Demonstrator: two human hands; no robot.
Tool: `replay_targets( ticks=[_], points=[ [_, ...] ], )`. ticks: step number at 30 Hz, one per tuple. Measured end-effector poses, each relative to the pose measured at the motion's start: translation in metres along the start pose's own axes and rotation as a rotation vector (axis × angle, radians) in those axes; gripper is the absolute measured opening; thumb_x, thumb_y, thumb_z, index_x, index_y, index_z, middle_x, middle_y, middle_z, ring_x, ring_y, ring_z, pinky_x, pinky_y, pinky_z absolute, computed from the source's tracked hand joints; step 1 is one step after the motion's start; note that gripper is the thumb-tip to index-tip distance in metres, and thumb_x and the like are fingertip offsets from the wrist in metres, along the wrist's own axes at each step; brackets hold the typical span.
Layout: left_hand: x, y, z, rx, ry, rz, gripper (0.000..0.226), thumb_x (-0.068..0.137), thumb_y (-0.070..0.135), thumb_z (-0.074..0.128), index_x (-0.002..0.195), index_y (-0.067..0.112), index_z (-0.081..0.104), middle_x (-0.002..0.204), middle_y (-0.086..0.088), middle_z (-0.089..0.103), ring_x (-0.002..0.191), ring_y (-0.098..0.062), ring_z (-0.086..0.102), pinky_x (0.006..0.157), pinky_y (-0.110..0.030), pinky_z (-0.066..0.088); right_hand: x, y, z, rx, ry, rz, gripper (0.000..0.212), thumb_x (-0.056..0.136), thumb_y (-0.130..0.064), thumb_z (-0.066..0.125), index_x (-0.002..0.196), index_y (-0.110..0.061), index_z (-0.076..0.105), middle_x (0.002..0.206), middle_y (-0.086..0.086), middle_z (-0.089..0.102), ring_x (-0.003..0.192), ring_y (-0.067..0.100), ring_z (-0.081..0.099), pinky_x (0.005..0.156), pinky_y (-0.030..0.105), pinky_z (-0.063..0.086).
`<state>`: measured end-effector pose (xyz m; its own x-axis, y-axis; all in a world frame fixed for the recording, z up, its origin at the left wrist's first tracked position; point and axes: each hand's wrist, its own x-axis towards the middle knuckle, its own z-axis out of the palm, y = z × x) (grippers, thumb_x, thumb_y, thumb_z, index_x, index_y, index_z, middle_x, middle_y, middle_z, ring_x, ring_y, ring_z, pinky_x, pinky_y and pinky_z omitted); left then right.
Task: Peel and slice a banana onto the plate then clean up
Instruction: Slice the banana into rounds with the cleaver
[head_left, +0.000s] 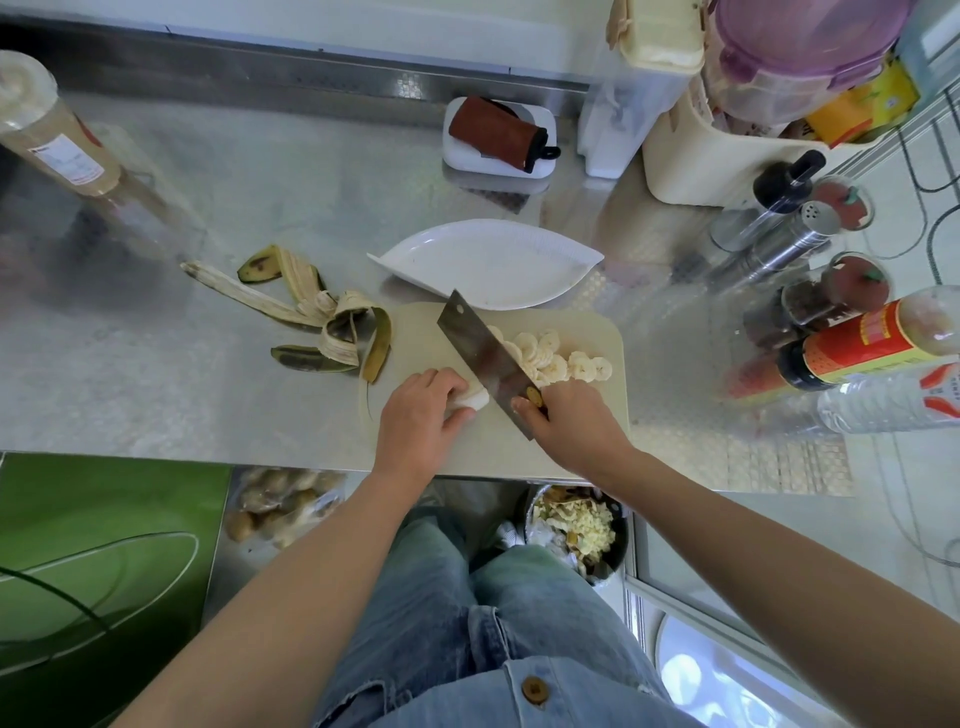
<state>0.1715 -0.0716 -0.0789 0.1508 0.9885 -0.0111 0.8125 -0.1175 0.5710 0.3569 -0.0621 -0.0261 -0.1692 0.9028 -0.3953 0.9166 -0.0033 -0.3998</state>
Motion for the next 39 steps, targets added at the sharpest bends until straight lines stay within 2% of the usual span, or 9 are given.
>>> replay_targets(
  ticks=[4, 9, 13, 17, 21, 25, 30, 35, 39],
  points=[
    [0.002, 0.003, 0.002, 0.012, -0.02, -0.006, 0.028, 0.077, 0.022, 0.077, 0.096, 0.014, 0.059, 0.093, -0.002, 0.063, 0.083, -0.018, 0.054, 0.068, -0.022, 0.038, -0.002, 0.001, -0.007, -0.046, -0.015, -0.019, 0.049, 0.098, -0.038, 0.045, 0.055, -0.013, 0.043, 0.051, 0.002, 0.043, 0.05, 0.02, 0.044, 0.052, 0.033, 0.034],
    [0.003, 0.002, 0.0, 0.046, -0.041, -0.008, 0.028, 0.078, 0.025, 0.076, 0.099, 0.014, 0.06, 0.097, -0.003, 0.063, 0.087, -0.017, 0.055, 0.07, -0.021, 0.036, -0.004, 0.001, -0.004, -0.072, -0.019, -0.018, 0.045, 0.097, -0.038, 0.045, 0.065, -0.009, 0.054, 0.054, 0.003, 0.046, 0.055, 0.023, 0.049, 0.053, 0.032, 0.035],
    [0.002, 0.002, 0.0, 0.05, -0.039, -0.001, 0.029, 0.078, 0.025, 0.076, 0.099, 0.013, 0.06, 0.097, -0.003, 0.063, 0.087, -0.017, 0.055, 0.069, -0.02, 0.035, -0.005, 0.001, -0.006, -0.084, -0.023, -0.013, 0.048, 0.097, -0.037, 0.046, 0.055, -0.015, 0.04, 0.051, 0.002, 0.043, 0.048, 0.018, 0.043, 0.046, 0.03, 0.029],
    [0.001, 0.002, 0.0, 0.049, -0.039, 0.001, 0.027, 0.078, 0.023, 0.076, 0.098, 0.012, 0.062, 0.095, -0.004, 0.063, 0.086, -0.018, 0.055, 0.068, -0.021, 0.035, -0.005, -0.001, -0.005, -0.109, -0.046, 0.004, 0.049, 0.098, -0.035, 0.046, 0.054, -0.016, 0.034, 0.051, 0.002, 0.039, 0.048, 0.017, 0.039, 0.044, 0.028, 0.024],
    [0.002, 0.002, 0.0, 0.049, -0.031, 0.006, 0.026, 0.076, 0.022, 0.078, 0.095, 0.013, 0.063, 0.091, -0.003, 0.063, 0.083, -0.018, 0.054, 0.066, -0.022, 0.034, -0.005, -0.006, 0.004, -0.117, -0.054, 0.022, 0.047, 0.099, -0.034, 0.044, 0.057, -0.015, 0.035, 0.056, 0.001, 0.037, 0.053, 0.018, 0.04, 0.044, 0.026, 0.021],
    [0.001, 0.001, 0.0, 0.049, -0.037, 0.0, 0.027, 0.077, 0.025, 0.077, 0.097, 0.014, 0.062, 0.093, -0.002, 0.063, 0.083, -0.015, 0.052, 0.066, -0.022, 0.034, -0.005, -0.008, 0.016, -0.09, -0.078, 0.046, 0.046, 0.1, -0.033, 0.042, 0.059, -0.013, 0.039, 0.055, 0.0, 0.037, 0.049, 0.014, 0.038, 0.044, 0.025, 0.02],
    [0.0, -0.003, -0.003, 0.018, -0.045, 0.018, 0.029, 0.077, 0.026, 0.076, 0.099, 0.016, 0.061, 0.097, 0.0, 0.06, 0.087, -0.016, 0.053, 0.068, -0.024, 0.041, -0.005, -0.005, 0.014, -0.049, -0.039, 0.018, 0.051, 0.099, -0.034, 0.043, 0.053, -0.017, 0.033, 0.053, 0.002, 0.038, 0.053, 0.021, 0.041, 0.045, 0.029, 0.023],
    [-0.002, -0.007, -0.006, 0.014, -0.046, -0.004, 0.031, 0.078, 0.028, 0.075, 0.103, 0.015, 0.061, 0.102, -0.001, 0.061, 0.091, -0.016, 0.055, 0.074, -0.025, 0.047, -0.004, -0.002, -0.001, -0.035, -0.015, 0.003, 0.046, 0.098, -0.037, 0.044, 0.065, -0.007, 0.054, 0.056, 0.005, 0.049, 0.055, 0.023, 0.049, 0.053, 0.033, 0.037],
    [-0.002, -0.007, -0.007, 0.027, -0.049, 0.003, 0.029, 0.079, 0.027, 0.074, 0.101, 0.013, 0.062, 0.1, -0.003, 0.062, 0.091, -0.018, 0.056, 0.073, -0.029, 0.05, -0.005, -0.002, -0.005, -0.088, -0.049, -0.013, 0.045, 0.098, -0.037, 0.044, 0.065, -0.009, 0.051, 0.054, 0.004, 0.047, 0.052, 0.021, 0.047, 0.053, 0.032, 0.037]
  ],
)
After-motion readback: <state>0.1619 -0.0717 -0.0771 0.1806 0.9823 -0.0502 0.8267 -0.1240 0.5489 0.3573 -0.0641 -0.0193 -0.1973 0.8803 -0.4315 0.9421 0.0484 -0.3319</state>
